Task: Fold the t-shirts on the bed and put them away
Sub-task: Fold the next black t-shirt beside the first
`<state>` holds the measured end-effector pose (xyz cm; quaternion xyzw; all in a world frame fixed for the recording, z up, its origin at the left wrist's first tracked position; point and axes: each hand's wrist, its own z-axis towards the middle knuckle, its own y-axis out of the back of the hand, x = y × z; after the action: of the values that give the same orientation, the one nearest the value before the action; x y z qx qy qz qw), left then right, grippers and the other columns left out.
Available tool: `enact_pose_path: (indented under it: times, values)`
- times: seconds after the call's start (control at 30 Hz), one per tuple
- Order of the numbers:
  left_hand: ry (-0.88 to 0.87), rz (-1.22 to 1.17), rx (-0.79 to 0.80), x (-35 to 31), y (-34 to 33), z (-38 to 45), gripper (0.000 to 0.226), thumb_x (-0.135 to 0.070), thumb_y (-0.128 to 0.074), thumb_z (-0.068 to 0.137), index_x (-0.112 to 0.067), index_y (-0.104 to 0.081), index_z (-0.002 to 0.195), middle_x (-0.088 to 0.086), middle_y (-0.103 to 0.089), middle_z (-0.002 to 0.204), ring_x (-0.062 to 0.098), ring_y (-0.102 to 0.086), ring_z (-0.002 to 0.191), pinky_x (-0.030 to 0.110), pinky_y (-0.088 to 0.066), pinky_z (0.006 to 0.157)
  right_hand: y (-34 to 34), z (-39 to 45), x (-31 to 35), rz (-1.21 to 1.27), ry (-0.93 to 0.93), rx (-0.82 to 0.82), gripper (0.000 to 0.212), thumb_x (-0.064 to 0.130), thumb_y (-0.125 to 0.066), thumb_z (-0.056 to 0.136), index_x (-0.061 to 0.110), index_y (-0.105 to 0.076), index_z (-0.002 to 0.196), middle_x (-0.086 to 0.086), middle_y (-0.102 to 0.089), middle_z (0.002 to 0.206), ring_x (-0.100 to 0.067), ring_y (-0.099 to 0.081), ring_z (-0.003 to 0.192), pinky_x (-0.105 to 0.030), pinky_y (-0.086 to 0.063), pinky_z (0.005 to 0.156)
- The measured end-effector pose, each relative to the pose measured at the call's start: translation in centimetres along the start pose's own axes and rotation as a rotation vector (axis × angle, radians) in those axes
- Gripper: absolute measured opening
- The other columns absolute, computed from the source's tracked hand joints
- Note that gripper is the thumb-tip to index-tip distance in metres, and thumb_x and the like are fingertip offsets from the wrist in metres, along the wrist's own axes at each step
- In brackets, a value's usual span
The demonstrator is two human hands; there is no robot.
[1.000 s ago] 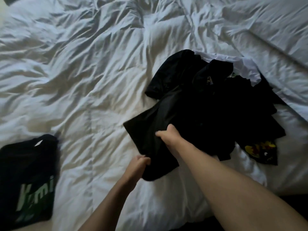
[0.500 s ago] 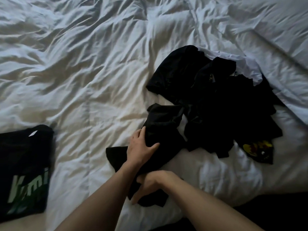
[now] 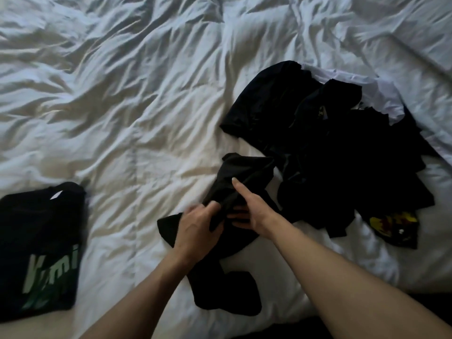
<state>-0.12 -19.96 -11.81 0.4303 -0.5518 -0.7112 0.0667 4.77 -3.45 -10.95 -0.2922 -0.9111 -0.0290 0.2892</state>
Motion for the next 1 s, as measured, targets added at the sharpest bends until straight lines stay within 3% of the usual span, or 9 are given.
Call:
enact_pose_path:
  times: [0.1,0.2,0.33,0.47,0.57,0.67,0.8,0.9,1.0]
  values:
    - [-0.025,-0.315,0.218,-1.9,1.3,-0.8,0.026,-0.035,-0.060,0.084,-0.028,-0.060,0.109,-0.006,-0.070,0.087,0.013,-0.068,0.076,0.032,-0.053,0.066,-2.6,-0.3,1.0,0.022,0.052,-0.098,0.033,0.028,-0.071,0.085,0.010,-0.051,0.104,-0.017,-0.064,0.107,-0.029,-0.067,0.092,-0.039,-0.057,0.075]
    - [0.289,-0.750,0.224,-3.5,3.3,-0.7,0.014,-0.026,-0.069,0.091,-0.028,-0.065,0.104,-0.006,-0.070,0.083,0.006,-0.066,0.077,0.020,-0.050,0.069,-4.9,-1.1,2.8,0.027,0.081,-0.098,0.031,0.009,-0.057,0.081,0.004,-0.050,0.110,-0.022,-0.058,0.110,-0.034,-0.062,0.098,-0.044,-0.055,0.083]
    - [0.697,-1.145,0.203,-1.7,6.2,-0.8,0.027,-0.029,-0.057,0.096,-0.013,-0.066,0.076,-0.001,-0.058,0.065,0.018,-0.054,0.064,0.021,-0.042,0.055,-6.3,-2.4,5.6,0.038,0.157,0.061,0.028,0.005,-0.050,0.075,-0.007,-0.057,0.099,-0.021,-0.058,0.086,-0.025,-0.061,0.064,-0.030,-0.051,0.052]
    - [1.011,-1.188,0.057,0.5,8.3,-1.0,0.069,-0.075,-0.051,0.076,-0.008,-0.065,0.083,0.007,-0.059,0.072,0.017,-0.054,0.056,0.022,-0.039,0.045,-8.0,-5.4,7.7,0.104,0.134,0.305,0.027,0.031,-0.067,0.081,0.006,-0.060,0.088,-0.010,-0.057,0.075,-0.018,-0.056,0.060,-0.026,-0.044,0.051]
    - [1.186,-1.319,0.101,1.0,9.6,-0.5,0.091,-0.088,-0.040,0.074,-0.011,-0.057,0.120,0.018,-0.063,0.112,0.036,-0.069,0.097,0.036,-0.059,0.069,-9.1,-8.1,8.5,0.106,0.104,0.437,0.033,0.041,-0.069,0.082,0.010,-0.072,0.093,-0.009,-0.069,0.083,-0.018,-0.063,0.067,-0.029,-0.050,0.058]
    - [1.153,-1.304,0.124,0.2,11.2,0.6,0.070,-0.075,-0.046,0.085,-0.031,-0.037,0.139,0.015,-0.053,0.135,0.036,-0.062,0.111,0.040,-0.060,0.071,-10.1,-9.7,9.5,0.074,0.087,0.506,0.030,0.038,-0.060,0.088,0.013,-0.076,0.090,-0.006,-0.072,0.079,-0.015,-0.066,0.062,-0.026,-0.052,0.055]
    - [0.829,-0.537,-0.177,1.0,12.8,1.1,0.070,-0.032,-0.061,0.094,-0.013,-0.027,0.152,0.019,-0.033,0.152,0.040,-0.038,0.135,0.040,-0.035,0.103,-12.0,-12.9,12.1,-0.146,0.083,0.592,0.032,0.039,-0.060,0.083,0.014,-0.079,0.077,-0.002,-0.072,0.077,-0.014,-0.064,0.066,-0.027,-0.051,0.067]
    - [0.650,-0.457,-0.489,1.5,16.3,1.2,0.045,-0.019,-0.074,0.086,0.005,-0.055,0.120,0.022,-0.057,0.120,0.036,-0.049,0.118,0.024,-0.027,0.091,-13.3,-14.5,14.2,-0.212,0.088,0.613,0.032,0.035,-0.068,0.082,0.005,-0.075,0.092,-0.013,-0.068,0.095,-0.021,-0.064,0.081,-0.028,-0.051,0.080]
    - [0.619,-0.657,-0.620,0.8,21.1,1.4,0.042,-0.024,-0.078,0.083,-0.012,-0.053,0.114,0.000,-0.050,0.106,0.015,-0.042,0.109,0.021,-0.027,0.091,-14.8,-15.5,16.0,-0.265,0.119,0.663,0.038,0.034,-0.070,0.085,0.005,-0.065,0.110,-0.024,-0.055,0.111,-0.034,-0.054,0.098,-0.033,-0.042,0.093]
